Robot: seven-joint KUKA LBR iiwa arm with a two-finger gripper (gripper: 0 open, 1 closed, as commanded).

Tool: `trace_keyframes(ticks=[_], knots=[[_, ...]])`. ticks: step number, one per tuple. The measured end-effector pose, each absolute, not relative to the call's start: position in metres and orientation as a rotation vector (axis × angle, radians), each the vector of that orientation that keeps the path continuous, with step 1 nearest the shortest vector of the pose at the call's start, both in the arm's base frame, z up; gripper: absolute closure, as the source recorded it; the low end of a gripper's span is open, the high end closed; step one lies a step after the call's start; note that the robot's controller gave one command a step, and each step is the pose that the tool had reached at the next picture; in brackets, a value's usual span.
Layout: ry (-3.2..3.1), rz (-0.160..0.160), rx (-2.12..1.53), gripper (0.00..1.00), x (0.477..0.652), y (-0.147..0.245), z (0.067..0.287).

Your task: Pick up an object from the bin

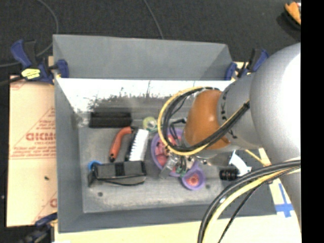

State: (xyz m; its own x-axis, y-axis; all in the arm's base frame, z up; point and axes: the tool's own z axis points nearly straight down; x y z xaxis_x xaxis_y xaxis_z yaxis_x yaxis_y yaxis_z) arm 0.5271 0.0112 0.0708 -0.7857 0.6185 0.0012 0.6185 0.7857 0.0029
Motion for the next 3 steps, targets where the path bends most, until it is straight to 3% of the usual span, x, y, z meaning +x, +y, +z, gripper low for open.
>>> trace_keyframes(ticks=[1,3], knots=[[-2.968,-0.004,-1.027,1.00,0.526,0.011,0.074],[-2.974,-0.006,-1.025,1.00,0.527,0.010,0.109]])
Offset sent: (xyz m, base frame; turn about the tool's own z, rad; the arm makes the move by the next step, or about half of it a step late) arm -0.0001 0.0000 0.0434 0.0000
